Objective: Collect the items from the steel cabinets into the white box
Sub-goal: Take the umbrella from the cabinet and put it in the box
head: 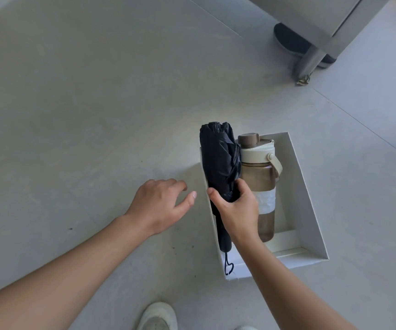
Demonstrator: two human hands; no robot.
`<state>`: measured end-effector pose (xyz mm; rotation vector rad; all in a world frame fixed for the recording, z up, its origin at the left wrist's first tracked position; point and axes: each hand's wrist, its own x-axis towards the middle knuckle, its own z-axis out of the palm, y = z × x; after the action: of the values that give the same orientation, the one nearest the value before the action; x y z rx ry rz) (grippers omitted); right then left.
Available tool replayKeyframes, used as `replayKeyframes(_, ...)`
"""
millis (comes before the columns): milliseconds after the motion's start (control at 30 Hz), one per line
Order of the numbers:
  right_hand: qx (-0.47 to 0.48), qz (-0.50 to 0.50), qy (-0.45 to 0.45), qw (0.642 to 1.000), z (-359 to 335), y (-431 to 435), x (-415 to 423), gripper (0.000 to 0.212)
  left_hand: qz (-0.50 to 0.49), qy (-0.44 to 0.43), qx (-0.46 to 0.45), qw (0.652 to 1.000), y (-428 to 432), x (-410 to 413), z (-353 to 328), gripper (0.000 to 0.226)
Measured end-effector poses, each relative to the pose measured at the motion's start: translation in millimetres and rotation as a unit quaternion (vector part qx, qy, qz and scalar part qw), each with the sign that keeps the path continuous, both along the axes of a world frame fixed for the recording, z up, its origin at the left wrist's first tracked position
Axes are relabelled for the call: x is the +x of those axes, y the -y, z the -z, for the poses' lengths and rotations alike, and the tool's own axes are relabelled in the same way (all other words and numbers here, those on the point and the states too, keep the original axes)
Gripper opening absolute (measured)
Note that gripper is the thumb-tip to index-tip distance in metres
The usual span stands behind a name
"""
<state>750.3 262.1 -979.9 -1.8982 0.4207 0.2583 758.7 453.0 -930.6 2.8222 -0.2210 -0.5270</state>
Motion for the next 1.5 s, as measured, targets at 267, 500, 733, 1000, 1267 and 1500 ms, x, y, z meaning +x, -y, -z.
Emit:
replayKeyframes(267, -0.028, 0.008, -0.038, 0.999, -46, 22, -20, 0.055, -0.007, 0.003, 0.0, 1.0, 3, -13, -54, 0.068)
replayKeyframes(500, -0.05, -0.054, -0.042, 0.996, -137, 32, -43, 0.075, -0.009, 0.006, -0.019, 1.0, 7, -40, -131, 0.06)
replayKeyframes(733, -0.105, -0.109, -0.029, 0.988, -250, 42, -50, 0.061, 0.014, 0.024, -0.01, 1.0, 16, -35, -235, 0.059)
replayKeyframes(1000, -0.206, -0.164, 0.022, 0.965, -411, 67, -25, 0.052, 0.057, 0.074, 0.012, 0.996, 30, -10, -381, 0.063)
replayKeyframes(1267, -0.291, -0.22, 0.057, 0.929, -632, 90, -2, 0.07, 0.102, 0.153, 0.036, 0.982, 45, 14, -594, 0.065)
replayKeyframes(1500, -0.355, -0.186, 0.152, 0.904, -845, 92, -12, 0.064, 0.074, 0.27, 0.012, 0.96, 57, 8, -800, 0.063)
